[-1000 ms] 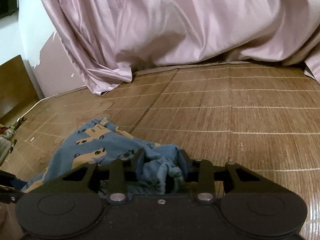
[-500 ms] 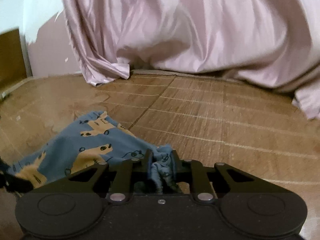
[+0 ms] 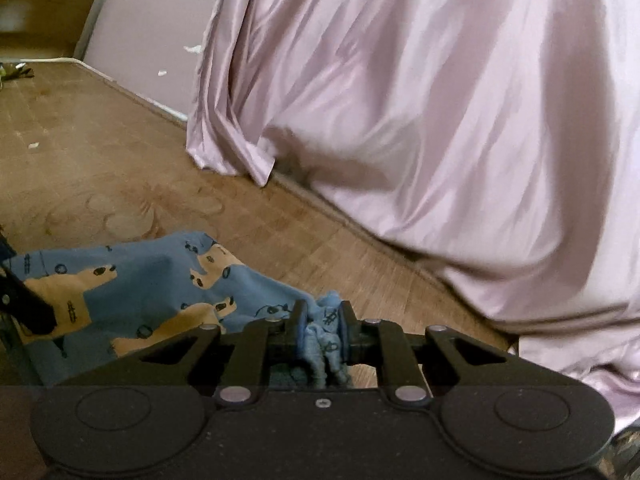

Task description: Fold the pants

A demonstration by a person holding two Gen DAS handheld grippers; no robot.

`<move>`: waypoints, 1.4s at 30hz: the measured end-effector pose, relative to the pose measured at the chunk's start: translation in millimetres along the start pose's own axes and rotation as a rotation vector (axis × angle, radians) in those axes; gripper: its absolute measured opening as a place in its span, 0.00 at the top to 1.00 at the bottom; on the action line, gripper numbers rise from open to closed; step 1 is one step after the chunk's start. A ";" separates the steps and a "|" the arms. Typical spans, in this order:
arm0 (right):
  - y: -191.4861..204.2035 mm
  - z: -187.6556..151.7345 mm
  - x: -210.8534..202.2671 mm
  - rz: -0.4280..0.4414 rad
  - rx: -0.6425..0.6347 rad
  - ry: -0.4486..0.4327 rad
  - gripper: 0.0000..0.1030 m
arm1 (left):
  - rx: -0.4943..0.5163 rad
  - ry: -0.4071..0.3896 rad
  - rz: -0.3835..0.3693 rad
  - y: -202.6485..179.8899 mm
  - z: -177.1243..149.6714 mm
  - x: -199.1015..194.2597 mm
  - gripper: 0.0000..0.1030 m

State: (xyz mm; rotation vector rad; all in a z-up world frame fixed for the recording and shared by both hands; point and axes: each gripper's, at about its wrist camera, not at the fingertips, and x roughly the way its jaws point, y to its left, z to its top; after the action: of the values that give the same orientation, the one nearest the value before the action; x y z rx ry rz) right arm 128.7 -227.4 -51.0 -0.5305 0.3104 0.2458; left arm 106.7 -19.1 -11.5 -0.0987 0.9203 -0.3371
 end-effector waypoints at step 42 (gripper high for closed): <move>-44.0 42.2 192.2 -0.021 0.061 0.084 0.20 | -0.096 -0.085 0.117 89.5 96.4 78.0 0.12</move>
State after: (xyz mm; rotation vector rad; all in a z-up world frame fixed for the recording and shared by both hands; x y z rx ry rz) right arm 329.4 -213.3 -63.9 -0.4842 0.3929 0.1933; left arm 248.5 34.0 -33.0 -0.1452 0.8540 -0.1789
